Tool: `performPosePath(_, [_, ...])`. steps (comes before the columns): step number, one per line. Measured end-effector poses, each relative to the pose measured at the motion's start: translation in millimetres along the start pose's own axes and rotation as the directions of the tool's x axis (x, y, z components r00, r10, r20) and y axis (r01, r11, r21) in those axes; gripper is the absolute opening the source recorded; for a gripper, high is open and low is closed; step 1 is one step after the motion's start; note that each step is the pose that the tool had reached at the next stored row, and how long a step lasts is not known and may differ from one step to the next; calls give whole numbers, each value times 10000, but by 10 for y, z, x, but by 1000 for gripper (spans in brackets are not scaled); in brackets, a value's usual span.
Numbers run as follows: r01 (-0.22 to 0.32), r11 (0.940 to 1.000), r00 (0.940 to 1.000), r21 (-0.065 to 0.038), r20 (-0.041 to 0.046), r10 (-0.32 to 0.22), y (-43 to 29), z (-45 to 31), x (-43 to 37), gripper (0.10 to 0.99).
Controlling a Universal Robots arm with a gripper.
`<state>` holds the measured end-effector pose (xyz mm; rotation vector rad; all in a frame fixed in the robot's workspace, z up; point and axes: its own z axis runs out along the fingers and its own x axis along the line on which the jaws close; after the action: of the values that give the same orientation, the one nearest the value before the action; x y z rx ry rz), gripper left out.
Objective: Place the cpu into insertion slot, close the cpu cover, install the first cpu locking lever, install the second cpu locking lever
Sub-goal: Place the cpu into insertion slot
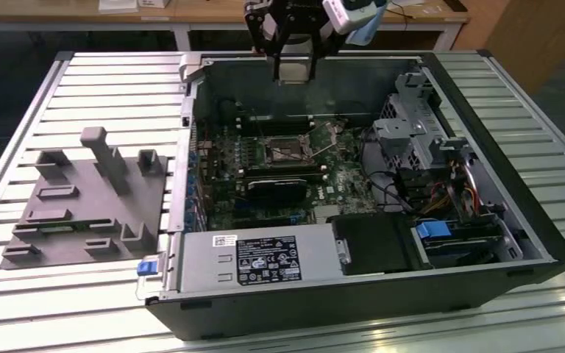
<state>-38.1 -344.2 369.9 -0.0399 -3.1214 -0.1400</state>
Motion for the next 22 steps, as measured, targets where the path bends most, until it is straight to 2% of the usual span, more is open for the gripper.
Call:
performPosePath(11, [2,10000,10000,3,31,-2,-7,79,-1,541])
performPosePath(18, [11,10000,9999,1,128,-11,-16,181,-3,541])
performPosePath(22, [14,10000,9998,39,179,-15,-22,241,-3,541])
